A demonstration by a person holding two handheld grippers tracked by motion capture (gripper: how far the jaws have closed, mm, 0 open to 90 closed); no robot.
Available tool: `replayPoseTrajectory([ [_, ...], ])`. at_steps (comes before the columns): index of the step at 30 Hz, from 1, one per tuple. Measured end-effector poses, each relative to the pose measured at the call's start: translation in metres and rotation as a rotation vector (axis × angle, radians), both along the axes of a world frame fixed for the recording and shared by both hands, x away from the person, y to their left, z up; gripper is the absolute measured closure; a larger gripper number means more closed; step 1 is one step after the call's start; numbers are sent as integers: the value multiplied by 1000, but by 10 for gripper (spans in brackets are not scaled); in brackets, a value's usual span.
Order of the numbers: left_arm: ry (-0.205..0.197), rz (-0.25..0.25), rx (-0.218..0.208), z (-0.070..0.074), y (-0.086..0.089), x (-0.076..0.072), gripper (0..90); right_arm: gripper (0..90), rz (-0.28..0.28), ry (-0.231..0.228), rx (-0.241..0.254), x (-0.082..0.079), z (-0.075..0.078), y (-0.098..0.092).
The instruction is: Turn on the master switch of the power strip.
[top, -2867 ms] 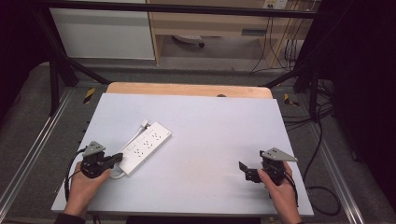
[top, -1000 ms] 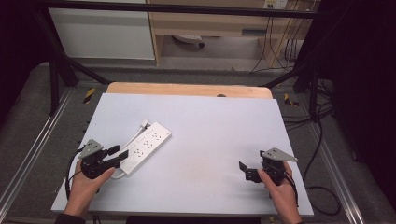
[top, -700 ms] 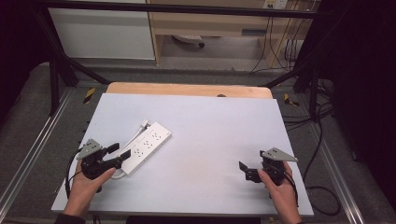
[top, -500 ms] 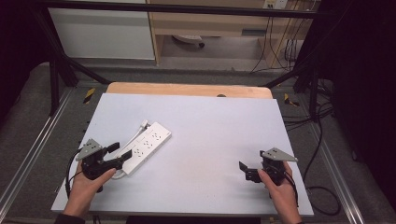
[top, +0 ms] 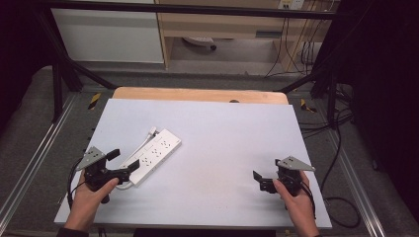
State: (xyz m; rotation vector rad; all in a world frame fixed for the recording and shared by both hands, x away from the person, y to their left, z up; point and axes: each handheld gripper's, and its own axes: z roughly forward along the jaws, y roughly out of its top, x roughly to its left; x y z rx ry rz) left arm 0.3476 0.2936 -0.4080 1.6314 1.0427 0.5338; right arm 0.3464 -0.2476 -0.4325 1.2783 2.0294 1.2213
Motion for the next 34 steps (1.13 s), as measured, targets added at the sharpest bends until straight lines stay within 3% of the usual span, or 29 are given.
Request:
replayPoseTrajectory([
  [11,-42,45,-43,12,19,-15,73,32,-2,-5,0,0,1,-1],
  [16,-45,62,-43,9,35,-21,72,32,-4,-14,-3,0,1,-2],
  [23,-17,150,-31,-3,65,-21,77,32,-13,-13,-3,0,1,-4],
  [28,31,177,41,-16,83,-22,80,33,-34,-12,-5,2,1,-8],
  [34,87,184,49,-27,89,-20,83,35,-77,30,-72,17,-11,-13],
])
